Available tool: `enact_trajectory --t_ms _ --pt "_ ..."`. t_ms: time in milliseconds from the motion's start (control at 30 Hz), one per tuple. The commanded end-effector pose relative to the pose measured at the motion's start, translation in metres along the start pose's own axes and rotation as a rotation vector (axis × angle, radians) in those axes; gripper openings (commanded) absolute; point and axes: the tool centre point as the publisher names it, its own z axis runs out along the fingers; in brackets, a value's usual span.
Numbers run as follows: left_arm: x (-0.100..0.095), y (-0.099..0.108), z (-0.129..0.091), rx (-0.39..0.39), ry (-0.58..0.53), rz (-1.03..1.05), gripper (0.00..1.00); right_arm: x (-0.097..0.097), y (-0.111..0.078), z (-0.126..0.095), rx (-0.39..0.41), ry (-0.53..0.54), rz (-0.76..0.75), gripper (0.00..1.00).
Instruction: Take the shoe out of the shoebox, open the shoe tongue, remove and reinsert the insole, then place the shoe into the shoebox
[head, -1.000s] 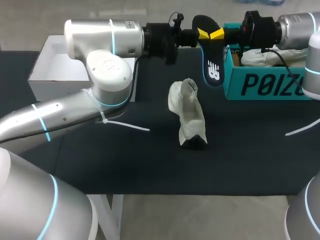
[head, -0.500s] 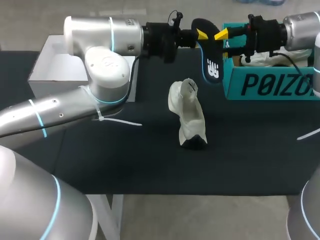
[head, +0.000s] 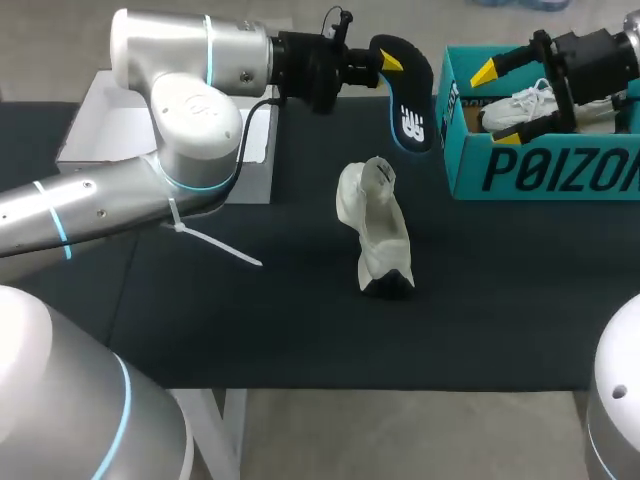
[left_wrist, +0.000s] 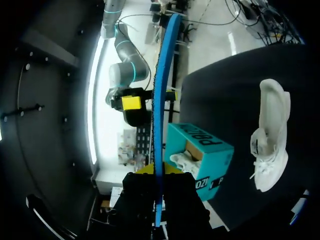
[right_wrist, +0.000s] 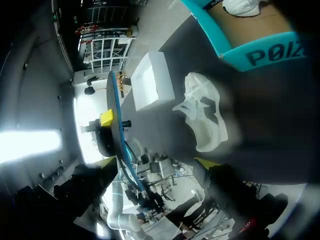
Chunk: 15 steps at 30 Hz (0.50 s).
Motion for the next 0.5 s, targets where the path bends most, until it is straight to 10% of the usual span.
enact_trajectory --t_ms 33,500 --pt "-0.002 -0.001 -0.004 0.003 0.006 -0.002 0.00 -0.001 -0.042 -0.025 -0.172 -0.314 -0.016 1.00" --pt "-0.002 -0.003 -0.007 0.006 0.010 -0.023 0.00 -0.021 -0.037 -0.065 -0.267 -0.350 -0.043 1.00"
